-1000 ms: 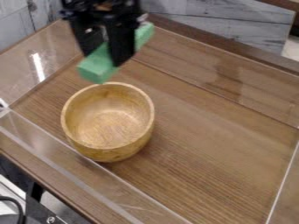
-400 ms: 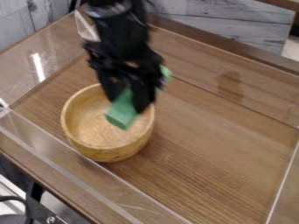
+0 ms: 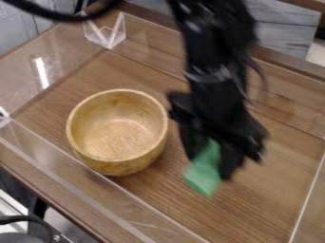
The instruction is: Put the green block in the brown bowl
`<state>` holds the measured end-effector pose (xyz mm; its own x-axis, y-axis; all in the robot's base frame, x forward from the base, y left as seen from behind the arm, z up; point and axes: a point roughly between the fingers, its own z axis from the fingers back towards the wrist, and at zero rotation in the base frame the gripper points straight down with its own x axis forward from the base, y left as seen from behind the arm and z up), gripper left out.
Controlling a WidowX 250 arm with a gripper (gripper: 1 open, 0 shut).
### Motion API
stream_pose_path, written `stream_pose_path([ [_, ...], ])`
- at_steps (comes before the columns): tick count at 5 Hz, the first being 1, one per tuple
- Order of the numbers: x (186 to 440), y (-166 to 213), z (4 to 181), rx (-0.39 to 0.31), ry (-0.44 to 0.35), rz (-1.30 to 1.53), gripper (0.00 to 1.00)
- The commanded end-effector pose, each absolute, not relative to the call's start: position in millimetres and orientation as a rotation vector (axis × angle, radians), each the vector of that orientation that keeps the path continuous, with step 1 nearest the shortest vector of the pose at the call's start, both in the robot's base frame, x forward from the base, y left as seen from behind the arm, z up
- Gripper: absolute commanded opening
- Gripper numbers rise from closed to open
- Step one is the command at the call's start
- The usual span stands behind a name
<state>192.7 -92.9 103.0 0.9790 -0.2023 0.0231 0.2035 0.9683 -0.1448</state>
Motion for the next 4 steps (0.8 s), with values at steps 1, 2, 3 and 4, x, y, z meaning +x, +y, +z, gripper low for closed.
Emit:
stream_pose_path([
  [1, 201, -54, 139.9, -0.141, -0.071, -0.119, 0.0],
  [2, 201, -42, 141.6, -0.147, -0.076, -0.11, 0.0],
  [3, 202, -27, 142.8, -0.15, -0.081, -0.099, 0.0],
  [4, 202, -7, 143.2, -0.149, -0.087, -0.087, 0.0],
])
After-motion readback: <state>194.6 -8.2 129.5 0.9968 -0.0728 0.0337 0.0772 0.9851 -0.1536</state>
